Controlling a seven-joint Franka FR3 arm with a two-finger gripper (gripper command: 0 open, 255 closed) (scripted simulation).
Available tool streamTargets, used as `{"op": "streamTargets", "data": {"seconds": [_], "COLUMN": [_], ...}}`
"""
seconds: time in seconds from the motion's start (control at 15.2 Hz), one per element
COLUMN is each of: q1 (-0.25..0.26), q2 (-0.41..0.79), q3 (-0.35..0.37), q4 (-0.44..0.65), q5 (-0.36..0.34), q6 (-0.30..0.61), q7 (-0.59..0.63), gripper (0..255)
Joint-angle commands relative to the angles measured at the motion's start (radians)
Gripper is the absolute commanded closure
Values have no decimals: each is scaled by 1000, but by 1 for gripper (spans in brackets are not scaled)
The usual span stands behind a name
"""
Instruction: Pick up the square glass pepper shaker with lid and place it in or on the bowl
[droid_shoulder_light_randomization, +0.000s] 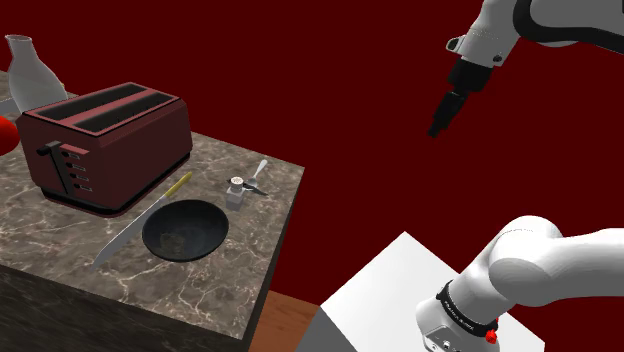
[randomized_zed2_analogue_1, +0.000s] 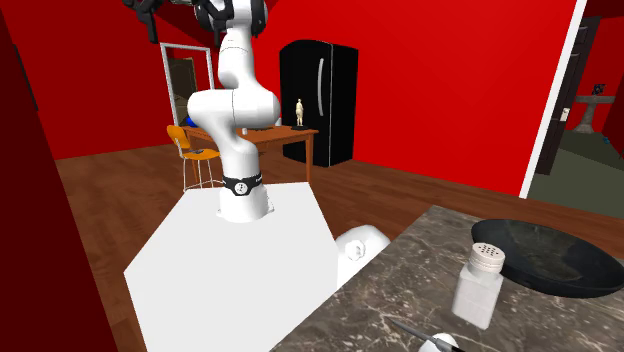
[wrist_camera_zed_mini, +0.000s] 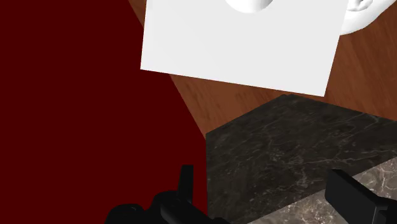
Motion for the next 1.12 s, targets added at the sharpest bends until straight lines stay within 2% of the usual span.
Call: {"op": "streamTargets", "data": {"seconds": [0.0, 0.53, 1.06], "q1": [0, 46, 84], "q2": [0, 196, 441], "q3": [0, 114, 217], "q4": [0, 24, 124], "q5": [0, 78, 113], "q6": [0, 143, 264], "q7": [0, 125, 244], "gripper": [0, 0, 0]}}
